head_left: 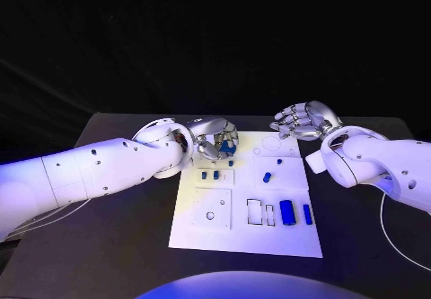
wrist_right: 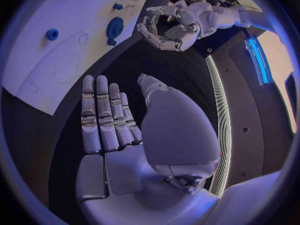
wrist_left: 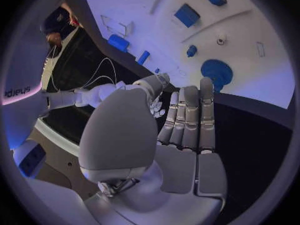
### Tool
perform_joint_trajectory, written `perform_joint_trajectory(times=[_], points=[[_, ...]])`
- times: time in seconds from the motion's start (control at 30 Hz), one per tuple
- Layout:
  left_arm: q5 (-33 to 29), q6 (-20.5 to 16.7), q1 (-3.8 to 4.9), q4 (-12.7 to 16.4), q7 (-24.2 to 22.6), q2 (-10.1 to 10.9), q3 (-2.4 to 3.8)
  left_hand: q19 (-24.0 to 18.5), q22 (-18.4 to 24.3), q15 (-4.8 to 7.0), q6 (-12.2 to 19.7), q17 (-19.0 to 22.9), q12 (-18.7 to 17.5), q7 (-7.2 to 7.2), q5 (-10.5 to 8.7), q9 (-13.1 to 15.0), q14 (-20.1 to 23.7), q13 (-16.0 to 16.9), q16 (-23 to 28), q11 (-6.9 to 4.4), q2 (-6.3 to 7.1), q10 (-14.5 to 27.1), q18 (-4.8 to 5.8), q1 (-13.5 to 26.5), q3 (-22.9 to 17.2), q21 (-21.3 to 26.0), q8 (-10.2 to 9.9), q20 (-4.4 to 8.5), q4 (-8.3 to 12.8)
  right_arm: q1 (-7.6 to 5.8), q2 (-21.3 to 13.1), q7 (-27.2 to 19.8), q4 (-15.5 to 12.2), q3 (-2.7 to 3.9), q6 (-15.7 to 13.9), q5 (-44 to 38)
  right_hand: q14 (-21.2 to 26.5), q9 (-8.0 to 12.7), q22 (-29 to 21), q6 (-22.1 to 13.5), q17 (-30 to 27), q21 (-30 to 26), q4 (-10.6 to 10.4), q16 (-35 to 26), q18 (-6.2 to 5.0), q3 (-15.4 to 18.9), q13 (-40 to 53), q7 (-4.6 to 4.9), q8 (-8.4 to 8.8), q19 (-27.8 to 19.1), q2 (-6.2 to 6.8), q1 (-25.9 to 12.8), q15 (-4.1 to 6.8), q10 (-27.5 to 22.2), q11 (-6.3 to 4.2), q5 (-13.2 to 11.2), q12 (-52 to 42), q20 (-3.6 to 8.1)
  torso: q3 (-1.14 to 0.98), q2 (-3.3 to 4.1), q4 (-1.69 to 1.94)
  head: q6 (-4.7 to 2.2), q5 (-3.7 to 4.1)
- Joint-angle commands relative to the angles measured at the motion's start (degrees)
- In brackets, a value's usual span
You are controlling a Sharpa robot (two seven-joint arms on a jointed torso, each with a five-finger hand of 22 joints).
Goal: Assemble the parts on the task board
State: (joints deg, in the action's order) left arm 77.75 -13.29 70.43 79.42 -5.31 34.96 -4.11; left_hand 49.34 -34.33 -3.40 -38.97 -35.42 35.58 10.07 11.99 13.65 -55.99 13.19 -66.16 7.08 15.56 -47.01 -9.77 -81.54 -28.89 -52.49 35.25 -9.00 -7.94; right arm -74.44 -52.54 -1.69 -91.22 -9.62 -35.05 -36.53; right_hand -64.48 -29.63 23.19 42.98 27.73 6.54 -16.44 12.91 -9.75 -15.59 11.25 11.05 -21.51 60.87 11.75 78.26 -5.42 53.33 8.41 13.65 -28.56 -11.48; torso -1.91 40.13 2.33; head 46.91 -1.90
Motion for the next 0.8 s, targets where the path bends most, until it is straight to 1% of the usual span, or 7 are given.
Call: perform_joint_trajectory(times=[0.03,0.2,0.33,0.4,0.57,0.7,0.8], points=[[9.90,2.23,0.03,-1.58,-1.39,-1.36,-0.14,0.09,0.07,-0.13,-0.63,0.13,-0.40,-0.11,-0.38,-0.20,-0.36,-0.35,-0.63,0.20,0.04,0.01,-0.70,0.59,0.59,0.31,-0.51,-0.24,-0.12,0.02,0.07,-0.71,-0.08,0.01,0.60,-0.12,-0.21,0.06,-0.09,-0.41,-0.07,-0.28,0.06,-0.27,-0.68,0.40,-0.05,1.58,-0.30,0.11,-0.15,-0.20,-0.11,-0.03,0.32,-0.02,-0.02,-0.19,-0.03,-0.01,-0.02,0.03,-0.01],[12.63,5.12,0.05,-3.75,-0.44,-3.16,-0.48,1.02,-0.09,0.03,-1.61,0.33,-0.87,-0.54,-0.35,-0.69,-1.35,-1.15,-2.21,0.02,-0.05,-0.72,-0.77,0.82,0.95,-0.13,-1.12,-0.15,-0.02,0.02,0.14,-0.71,-0.11,0.01,0.56,-0.12,-0.21,0.06,-0.09,-0.41,-0.07,-0.28,0.06,-0.27,-0.68,0.40,-0.05,1.58,-0.30,0.11,-0.15,-0.20,-0.11,-0.03,0.32,-0.02,-0.02,-0.19,-0.01,0.06,-0.05,0.08,0.11],[14.11,7.06,0.05,-5.13,0.15,-4.36,-0.79,1.49,-0.24,0.06,-2.00,0.45,-1.23,-0.57,-0.36,-1.01,-1.80,-1.65,-3.18,0.01,-0.08,-0.94,-0.76,1.13,1.22,-0.44,-1.60,-0.09,-0.11,0.02,0.18,-0.72,-0.15,0.01,0.55,-0.12,-0.21,0.06,-0.09,-0.41,-0.07,-0.28,0.06,-0.27,-0.68,0.40,-0.05,1.58,-0.30,0.11,-0.15,-0.20,-0.11,-0.03,0.32,-0.02,-0.02,-0.19,0.02,0.06,-0.11,0.08,0.17],[14.52,7.76,0.05,-5.69,0.33,-4.84,-0.91,1.72,-0.33,0.09,-2.25,0.50,-1.34,-0.52,-0.35,-1.14,-2.05,-1.85,-3.69,-0.03,-0.16,-1.15,-0.77,1.21,1.30,-0.61,-1.80,-0.05,-0.15,0.02,0.18,-0.71,-0.17,0.01,0.53,-0.12,-0.21,0.06,-0.09,-0.41,-0.07,-0.28,0.06,-0.27,-0.68,0.40,-0.05,1.58,-0.30,0.11,-0.15,-0.20,-0.11,-0.03,0.32,-0.02,-0.02,-0.19,0.03,0.02,-0.06,0.14,0.24],[14.98,8.66,0.03,-6.85,0.45,-5.73,-1.05,1.98,-0.44,0.11,-2.72,0.61,-1.58,-0.39,-0.35,-1.30,-2.28,-2.16,-4.29,-0.06,-0.27,-1.28,-0.77,1.35,1.40,-0.83,-2.01,0.00,-0.24,0.02,0.17,-0.72,-0.24,0.01,0.51,-0.12,-0.21,0.06,-0.09,-0.41,-0.07,-0.28,0.06,-0.27,-0.68,0.40,-0.05,1.58,-0.30,0.11,-0.15,-0.20,-0.11,-0.03,0.32,-0.02,-0.02,-0.19,0.02,0.05,-0.04,0.17,0.38],[15.09,9.02,0.03,-7.49,0.36,-6.22,-1.10,2.17,-0.56,0.10,-3.78,0.85,-2.14,-0.34,-0.31,-1.45,-2.36,-2.67,-4.87,-0.04,-0.50,-1.36,-0.76,1.42,1.39,-1.03,-2.14,0.03,-0.35,0.02,0.17,-0.73,-0.27,0.01,0.49,-0.12,-0.23,0.11,-0.21,-0.46,-0.11,-0.32,0.14,-0.36,-0.68,0.36,-0.21,1.57,-0.33,0.14,-0.22,-0.11,-0.11,-0.04,0.32,0.00,-0.04,-0.20,0.04,0.00,-0.05,0.25,0.50],[15.11,9.35,0.03,-7.74,0.30,-6.42,-1.12,2.30,-0.67,0.13,-4.48,1.01,-2.45,-0.50,-0.28,-1.57,-2.45,-3.00,-5.32,-0.07,-0.64,-1.68,-0.76,1.29,1.27,-1.21,-2.27,0.05,-0.31,0.02,0.15,-0.72,-0.29,0.01,0.46,-0.12,-0.23,0.11,-0.21,-0.46,-0.11,-0.32,0.14,-0.36,-0.68,0.36,-0.21,1.57,-0.33,0.14,-0.22,-0.11,-0.11,-0.04,0.32,0.00,-0.04,-0.20,0.01,-0.01,-0.03,0.24,0.49]])
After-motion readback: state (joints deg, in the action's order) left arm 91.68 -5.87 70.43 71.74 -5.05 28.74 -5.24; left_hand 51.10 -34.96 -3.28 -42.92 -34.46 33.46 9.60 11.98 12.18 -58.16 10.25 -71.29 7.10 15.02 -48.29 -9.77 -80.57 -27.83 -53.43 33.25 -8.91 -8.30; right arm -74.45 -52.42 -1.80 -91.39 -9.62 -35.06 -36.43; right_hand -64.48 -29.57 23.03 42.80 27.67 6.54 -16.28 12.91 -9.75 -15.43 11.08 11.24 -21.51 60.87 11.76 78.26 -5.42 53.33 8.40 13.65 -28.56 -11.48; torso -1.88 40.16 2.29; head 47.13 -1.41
